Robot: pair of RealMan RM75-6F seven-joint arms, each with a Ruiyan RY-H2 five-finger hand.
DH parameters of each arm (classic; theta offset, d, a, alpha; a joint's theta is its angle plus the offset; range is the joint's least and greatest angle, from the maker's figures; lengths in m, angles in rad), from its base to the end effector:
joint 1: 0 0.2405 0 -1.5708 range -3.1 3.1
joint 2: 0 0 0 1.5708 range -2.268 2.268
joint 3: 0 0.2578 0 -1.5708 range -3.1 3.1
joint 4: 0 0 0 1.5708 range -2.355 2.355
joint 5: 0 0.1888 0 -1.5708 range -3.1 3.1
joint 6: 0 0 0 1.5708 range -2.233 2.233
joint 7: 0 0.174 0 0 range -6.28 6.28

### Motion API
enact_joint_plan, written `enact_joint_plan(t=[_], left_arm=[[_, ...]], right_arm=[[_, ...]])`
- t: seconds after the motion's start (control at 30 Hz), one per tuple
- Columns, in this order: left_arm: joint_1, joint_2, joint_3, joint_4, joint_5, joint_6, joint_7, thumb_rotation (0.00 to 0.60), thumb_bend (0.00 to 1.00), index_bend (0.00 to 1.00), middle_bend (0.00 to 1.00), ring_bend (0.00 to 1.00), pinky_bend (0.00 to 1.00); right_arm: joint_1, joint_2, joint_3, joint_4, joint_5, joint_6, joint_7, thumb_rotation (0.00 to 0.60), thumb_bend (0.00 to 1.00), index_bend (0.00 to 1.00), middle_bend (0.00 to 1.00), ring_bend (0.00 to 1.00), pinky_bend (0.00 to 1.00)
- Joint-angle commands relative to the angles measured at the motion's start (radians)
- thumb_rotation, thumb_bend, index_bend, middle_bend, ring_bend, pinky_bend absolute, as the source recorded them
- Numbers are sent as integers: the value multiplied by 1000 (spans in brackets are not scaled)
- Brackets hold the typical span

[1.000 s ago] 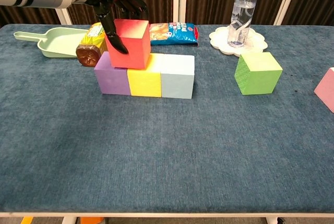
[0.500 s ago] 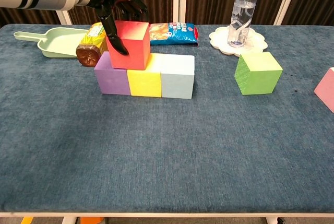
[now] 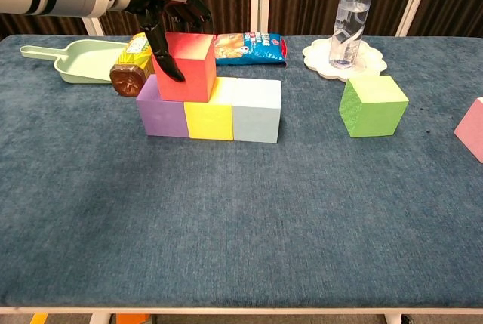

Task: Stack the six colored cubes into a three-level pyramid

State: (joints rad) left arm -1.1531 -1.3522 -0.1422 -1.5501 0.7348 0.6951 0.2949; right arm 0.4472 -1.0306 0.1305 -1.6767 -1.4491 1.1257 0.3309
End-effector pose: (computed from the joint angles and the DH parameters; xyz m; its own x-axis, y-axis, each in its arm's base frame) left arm -0.0553 0.4190 0.0163 0.4897 0.4085 0.7703 0.8406 -0.4559 -0.2926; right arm -0.2228 -0.3164 0.1612 0.1493 -0.2126 0.9657 -0.9659 -0.2405 0.0964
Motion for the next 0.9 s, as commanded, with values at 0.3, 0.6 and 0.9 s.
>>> enact_joint_plan(t=[0.3, 0.6, 0.9], left_arm=[[-3, -1, 8, -3, -2, -2, 2, 600, 101, 294, 401, 381, 159], [-5, -1, 10, -2, 7, -3, 2, 600, 100, 218, 336, 357, 159], [-3, 7, 12, -21, 19, 8, 6, 600, 96, 146, 291, 348, 159]], right_arm=[[0, -2, 1, -1, -1, 3, -2, 600, 102, 0, 110, 0, 0], [-2, -3, 3, 2, 2, 4, 0, 600, 103, 0, 110, 0, 0], [-2, -2, 4, 2, 2, 5, 3, 600, 104, 0, 110, 0, 0]])
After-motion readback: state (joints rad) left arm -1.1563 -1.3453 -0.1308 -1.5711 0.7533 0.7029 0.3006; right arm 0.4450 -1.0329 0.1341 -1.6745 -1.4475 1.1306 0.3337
